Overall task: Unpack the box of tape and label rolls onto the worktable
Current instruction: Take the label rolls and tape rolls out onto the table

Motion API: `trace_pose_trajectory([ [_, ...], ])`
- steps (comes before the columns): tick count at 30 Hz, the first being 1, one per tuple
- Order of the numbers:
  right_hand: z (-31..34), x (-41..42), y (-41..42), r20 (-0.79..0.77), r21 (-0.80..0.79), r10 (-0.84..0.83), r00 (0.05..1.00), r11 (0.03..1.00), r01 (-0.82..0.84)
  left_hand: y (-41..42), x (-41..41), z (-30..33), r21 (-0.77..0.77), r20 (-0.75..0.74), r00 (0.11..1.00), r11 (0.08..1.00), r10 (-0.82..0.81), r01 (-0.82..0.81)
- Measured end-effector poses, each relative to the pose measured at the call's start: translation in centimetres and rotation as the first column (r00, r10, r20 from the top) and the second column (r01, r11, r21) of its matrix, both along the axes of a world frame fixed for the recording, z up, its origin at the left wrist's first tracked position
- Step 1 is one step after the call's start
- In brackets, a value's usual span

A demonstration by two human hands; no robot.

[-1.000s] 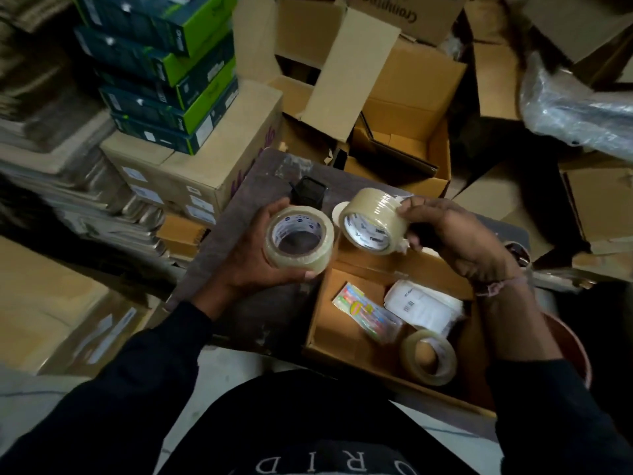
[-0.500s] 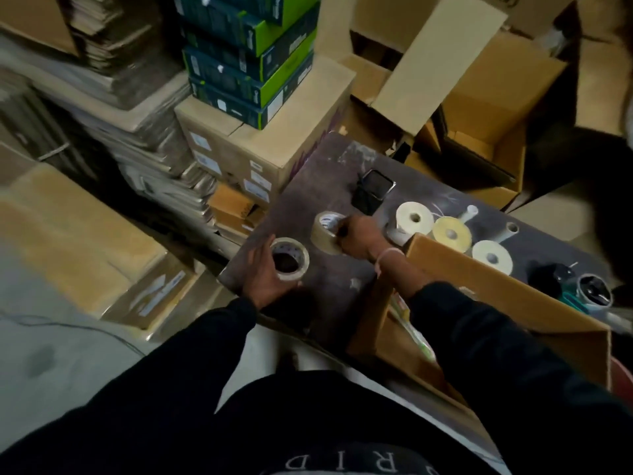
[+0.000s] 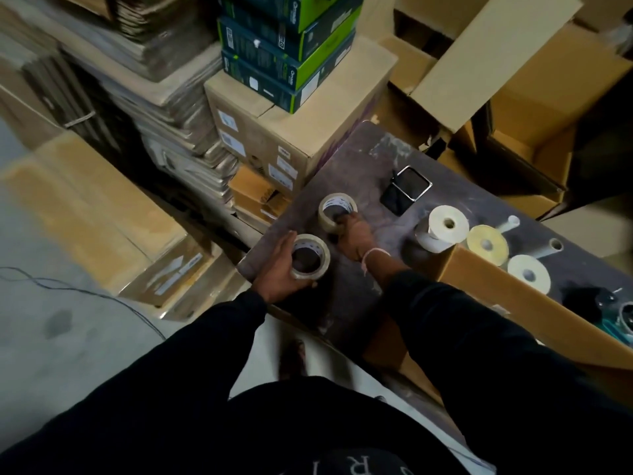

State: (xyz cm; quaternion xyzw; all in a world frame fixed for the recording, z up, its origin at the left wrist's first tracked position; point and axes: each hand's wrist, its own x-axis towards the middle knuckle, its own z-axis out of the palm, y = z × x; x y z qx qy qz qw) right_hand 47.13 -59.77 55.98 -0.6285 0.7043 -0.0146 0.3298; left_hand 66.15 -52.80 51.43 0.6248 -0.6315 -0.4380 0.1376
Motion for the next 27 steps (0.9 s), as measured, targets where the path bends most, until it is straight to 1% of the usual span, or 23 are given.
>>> trace_pose_trajectory([
  [4, 0.0, -0.3, 0.0, -0.005, 0.003, 0.012, 1.0, 1.0, -0.012, -0.2, 0.0, 0.2, 0.0, 0.007, 1.0, 1.0, -0.017, 0.017],
  [7, 1.8, -0.7, 0.4, 0.053, -0.045, -0.018, 0.998, 0.999, 0.021, -0.5, -0.3, 1.2, -0.037, 0.038, 0.998, 0.998, -0.053, 0.054],
  [10, 3.6, -1.8, 0.5, 0.101, -0.082, -0.047, 0.994, 0.995, 0.055, -0.8, -1.1, 2.7, -0.115, 0.09, 0.99, 0.986, -0.107, 0.117],
  [14, 6.5, -4.5, 1.2, 0.228, -0.179, -0.149, 0.962, 0.965, 0.192, -1.2, -3.1, 5.1, -0.271, 0.029, 0.984, 0.946, -0.177, 0.178],
  [15, 7.7, -5.3, 1.8, 0.277, -0.18, -0.168, 0.946, 0.958, 0.223, -1.1, -3.8, 5.7, -0.317, -0.007, 0.981, 0.931, -0.196, 0.184],
  [16, 9.1, -6.1, 2.8, 0.372, -0.155, -0.196, 0.907, 0.951, 0.269, -1.1, -4.5, 6.2, -0.358, -0.041, 0.976, 0.915, -0.214, 0.186],
  [18, 12.4, -7.7, 5.6, 0.587, -0.096, -0.244, 0.772, 0.926, 0.366, -0.9, -6.3, 7.0, -0.426, -0.073, 0.962, 0.88, -0.263, 0.208],
  [19, 14.0, -8.7, 7.2, 0.633, -0.08, -0.254, 0.731, 0.918, 0.389, -0.7, -7.4, 7.4, -0.449, -0.097, 0.952, 0.866, -0.292, 0.219],
  [21, 16.3, -11.2, 10.3, 0.68, -0.029, -0.285, 0.676, 0.91, 0.413, 0.1, -9.7, 8.3, -0.427, -0.195, 0.919, 0.873, -0.343, 0.236],
  [22, 17.2, -12.6, 12.0, 0.692, 0.01, -0.309, 0.652, 0.908, 0.419, 0.7, -10.9, 8.8, -0.391, -0.247, 0.9, 0.887, -0.359, 0.246],
  [24, 18.1, -15.7, 15.0, 0.645, 0.108, -0.382, 0.661, 0.903, 0.416, 1.8, -13.5, 9.3, -0.338, -0.33, 0.868, 0.905, -0.372, 0.259],
  [26, 17.6, -18.5, 17.8, 0.481, 0.209, -0.469, 0.741, 0.882, 0.422, 2.6, -15.9, 9.9, -0.31, -0.383, 0.845, 0.913, -0.375, 0.265],
  [27, 16.7, -19.7, 18.8, 0.356, 0.257, -0.487, 0.798, 0.872, 0.417, 3.0, -17.0, 10.1, -0.3, -0.386, 0.838, 0.911, -0.386, 0.281],
])
